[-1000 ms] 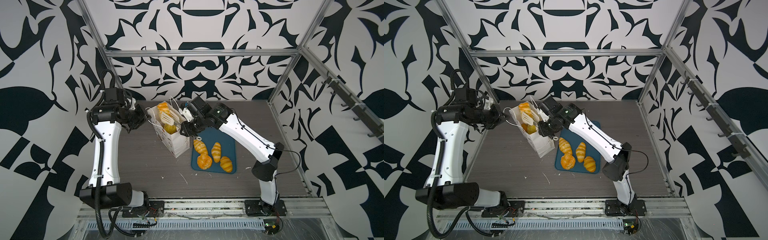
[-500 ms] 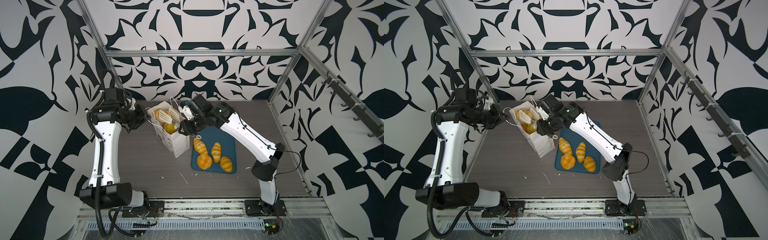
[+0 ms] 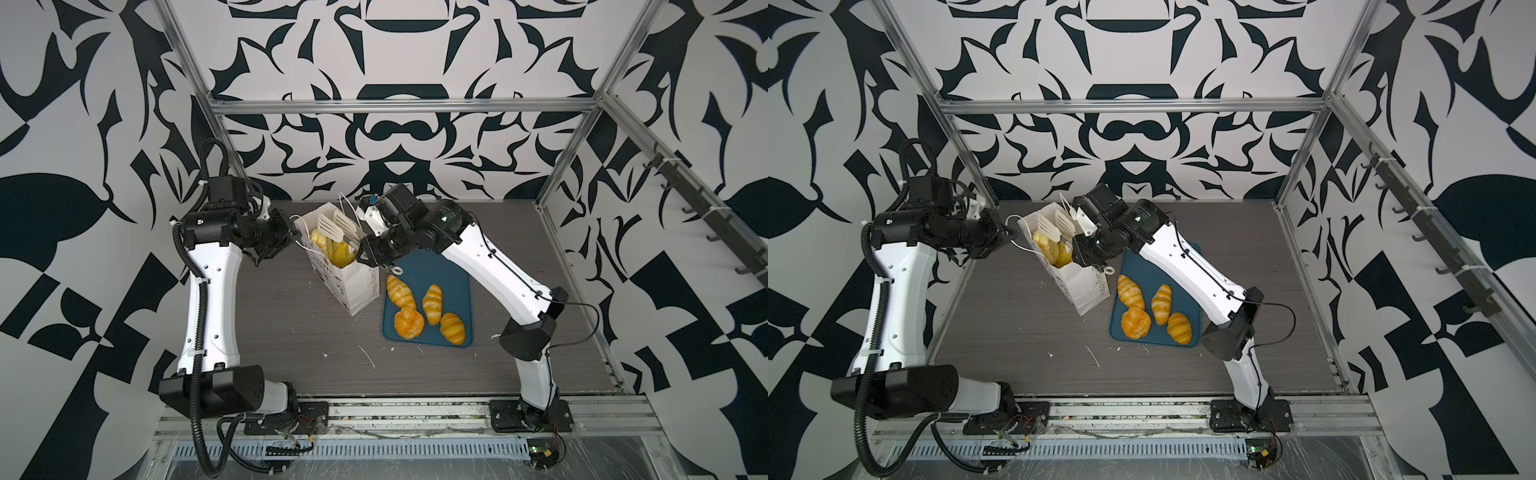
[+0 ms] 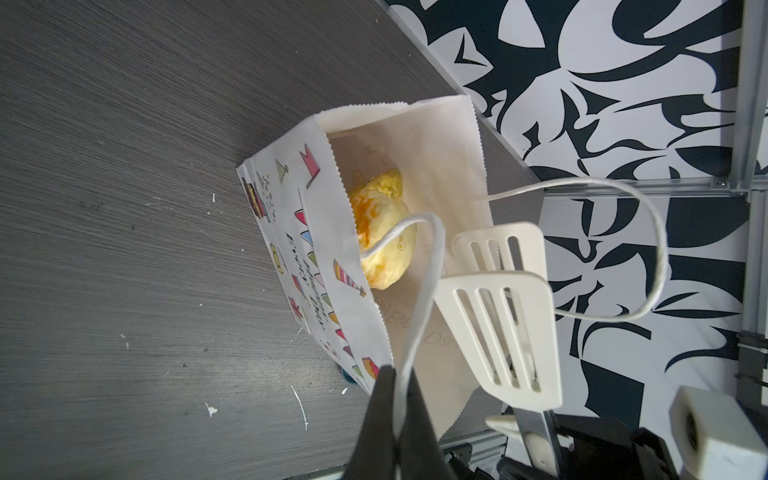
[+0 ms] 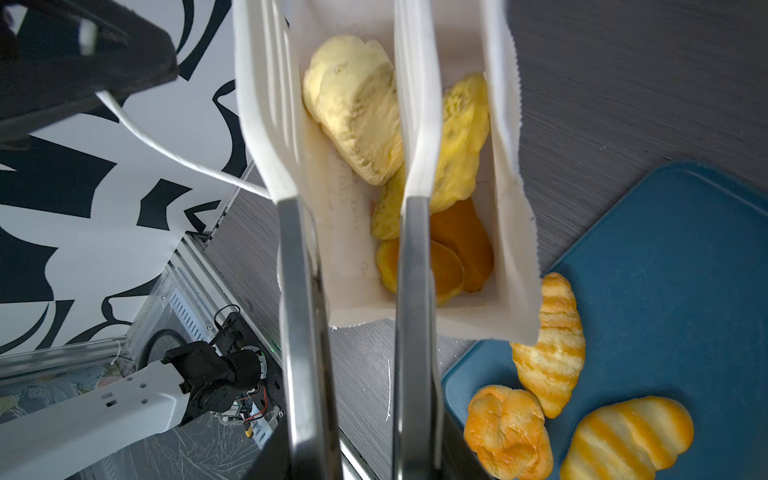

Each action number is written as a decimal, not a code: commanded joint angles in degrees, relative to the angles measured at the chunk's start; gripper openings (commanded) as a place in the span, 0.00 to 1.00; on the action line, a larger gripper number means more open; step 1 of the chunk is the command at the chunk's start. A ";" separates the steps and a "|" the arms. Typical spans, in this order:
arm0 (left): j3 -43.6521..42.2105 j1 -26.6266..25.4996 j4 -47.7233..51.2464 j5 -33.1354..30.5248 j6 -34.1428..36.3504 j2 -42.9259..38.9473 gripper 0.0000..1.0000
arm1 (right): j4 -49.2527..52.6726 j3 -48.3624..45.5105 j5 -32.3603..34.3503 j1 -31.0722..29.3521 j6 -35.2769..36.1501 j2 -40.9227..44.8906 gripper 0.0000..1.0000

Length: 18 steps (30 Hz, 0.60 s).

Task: Place the fake bread into the paper bag
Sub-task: 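Raise the tongs out of the bag and move them back over the tray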

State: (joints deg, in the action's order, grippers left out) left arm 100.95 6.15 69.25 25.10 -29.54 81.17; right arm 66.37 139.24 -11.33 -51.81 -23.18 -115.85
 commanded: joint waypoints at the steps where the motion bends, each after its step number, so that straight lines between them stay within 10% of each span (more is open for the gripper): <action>1: 0.53 0.35 2.00 0.11 0.27 0.13 0.00 | -0.51 3.53 1.66 0.48 1.43 3.49 0.39; 18: 1.62 0.27 1.88 0.69 -0.12 1.03 0.00 | 0.43 0.69 4.12 6.45 2.35 14.98 0.37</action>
State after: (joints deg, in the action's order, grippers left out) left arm 101.12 6.15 69.25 25.17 -29.56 81.71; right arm 68.82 140.88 -7.79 -46.92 -21.17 -104.79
